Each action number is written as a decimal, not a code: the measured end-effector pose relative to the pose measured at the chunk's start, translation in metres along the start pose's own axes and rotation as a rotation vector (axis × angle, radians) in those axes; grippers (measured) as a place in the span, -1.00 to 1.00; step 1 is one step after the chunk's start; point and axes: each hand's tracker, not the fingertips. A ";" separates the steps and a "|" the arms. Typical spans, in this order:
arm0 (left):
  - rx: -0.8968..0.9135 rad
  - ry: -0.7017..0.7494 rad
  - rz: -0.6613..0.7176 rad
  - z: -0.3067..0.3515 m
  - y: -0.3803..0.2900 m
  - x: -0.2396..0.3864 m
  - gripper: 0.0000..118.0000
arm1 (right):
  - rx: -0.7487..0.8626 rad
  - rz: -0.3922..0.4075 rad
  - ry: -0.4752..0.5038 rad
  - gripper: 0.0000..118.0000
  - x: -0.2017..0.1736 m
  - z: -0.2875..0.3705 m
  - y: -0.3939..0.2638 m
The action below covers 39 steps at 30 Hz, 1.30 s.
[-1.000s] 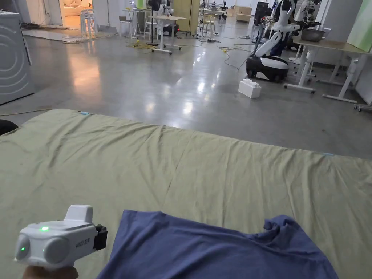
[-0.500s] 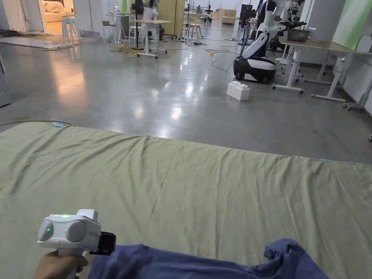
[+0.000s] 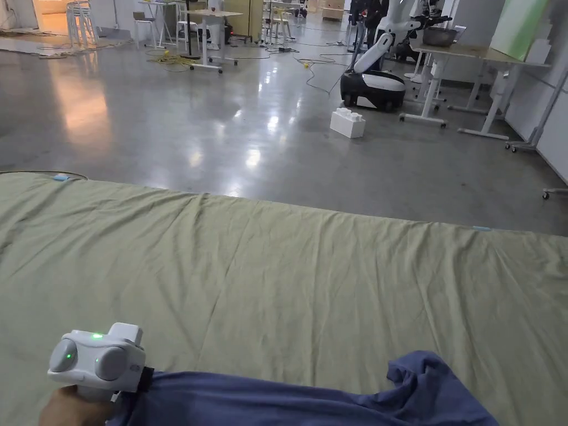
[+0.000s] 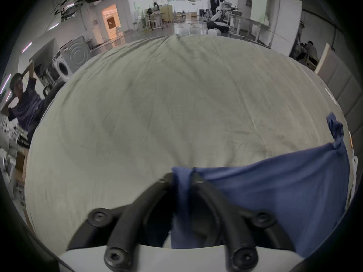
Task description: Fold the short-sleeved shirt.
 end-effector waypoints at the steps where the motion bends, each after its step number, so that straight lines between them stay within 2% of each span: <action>1: -0.020 -0.028 -0.040 -0.002 0.000 0.002 -0.86 | -0.004 -0.005 0.002 -1.00 0.001 -0.003 0.000; 6: 0.003 -0.058 -0.035 -0.011 0.006 -0.015 -0.92 | -0.051 -0.030 0.000 -1.00 0.021 -0.026 0.006; 8: 0.066 -0.058 -0.049 0.019 0.009 -0.012 -0.92 | -0.103 -0.045 -0.014 -0.99 0.035 -0.046 0.014; 9: 0.078 -0.068 -0.050 0.025 0.011 -0.013 -0.92 | -0.147 -0.090 -0.001 -0.99 0.044 -0.060 0.017; 11: 0.120 -0.070 -0.065 0.038 0.015 -0.019 -0.92 | -0.185 -0.099 -0.018 -0.98 0.060 -0.087 0.030; 12: 0.129 -0.068 -0.070 0.045 0.017 -0.021 -0.92 | -0.205 -0.105 -0.020 -0.92 0.068 -0.103 0.037; 13: 0.143 -0.068 -0.072 0.050 0.018 -0.022 -0.92 | -0.216 -0.112 -0.026 -0.77 0.076 -0.119 0.044; 14: 0.162 -0.066 -0.071 0.055 0.019 -0.024 -0.92 | -0.260 -0.121 -0.017 -0.57 0.084 -0.135 0.051; 15: 0.160 -0.067 -0.070 0.057 0.023 -0.023 -0.92 | -0.266 -0.149 -0.021 -0.26 0.092 -0.152 0.058; 16: 0.165 -0.068 -0.068 0.061 0.026 -0.022 -0.92 | -0.260 -0.134 -0.026 -0.11 0.098 -0.169 0.064; 19: 0.191 -0.066 -0.083 0.071 0.025 -0.020 -0.92 | -0.348 -0.089 -0.038 -0.03 0.110 -0.219 0.080; 21: 0.193 -0.063 -0.082 0.063 0.026 -0.021 -0.92 | -0.405 -0.068 0.004 0.19 0.116 -0.245 0.081; 23: 0.198 -0.058 -0.076 0.063 0.026 -0.021 -0.92 | -0.503 -0.038 0.004 0.24 0.119 -0.272 0.076; 26: 0.200 -0.053 -0.052 0.063 0.027 -0.022 -0.92 | -0.603 -0.048 0.008 0.24 0.123 -0.296 0.060; 27: 0.185 -0.066 -0.059 0.009 0.031 -0.057 -0.92 | -0.592 -0.063 0.016 0.24 0.126 -0.299 0.056; 28: 0.183 -0.064 -0.058 -0.002 0.031 -0.066 -0.92 | -0.568 -0.098 0.020 0.24 0.128 -0.296 0.058; 29: 0.178 -0.061 -0.058 -0.007 0.029 -0.071 -0.92 | -0.570 -0.097 0.009 0.22 0.126 -0.295 0.059; 30: 0.176 -0.058 -0.060 -0.010 0.026 -0.075 -0.92 | -0.566 -0.081 0.011 0.09 0.124 -0.293 0.060; 31: 0.175 -0.055 -0.060 -0.001 0.025 -0.061 -0.92 | -0.535 -0.036 0.028 -0.13 0.120 -0.290 0.061; 32: 0.177 -0.054 -0.057 0.001 0.023 -0.058 -0.92 | -0.521 -0.009 0.023 -0.43 0.115 -0.288 0.061; 33: 0.179 -0.054 -0.055 0.000 0.020 -0.060 -0.92 | -0.525 -0.019 0.023 -0.80 0.109 -0.287 0.062; 34: 0.179 -0.053 -0.056 -0.001 0.018 -0.061 -0.92 | -0.528 -0.022 0.024 -0.89 0.107 -0.287 0.063; 39: 0.199 -0.027 -0.070 0.007 0.018 -0.061 -0.92 | -0.486 -0.027 0.015 -0.94 0.106 -0.269 0.070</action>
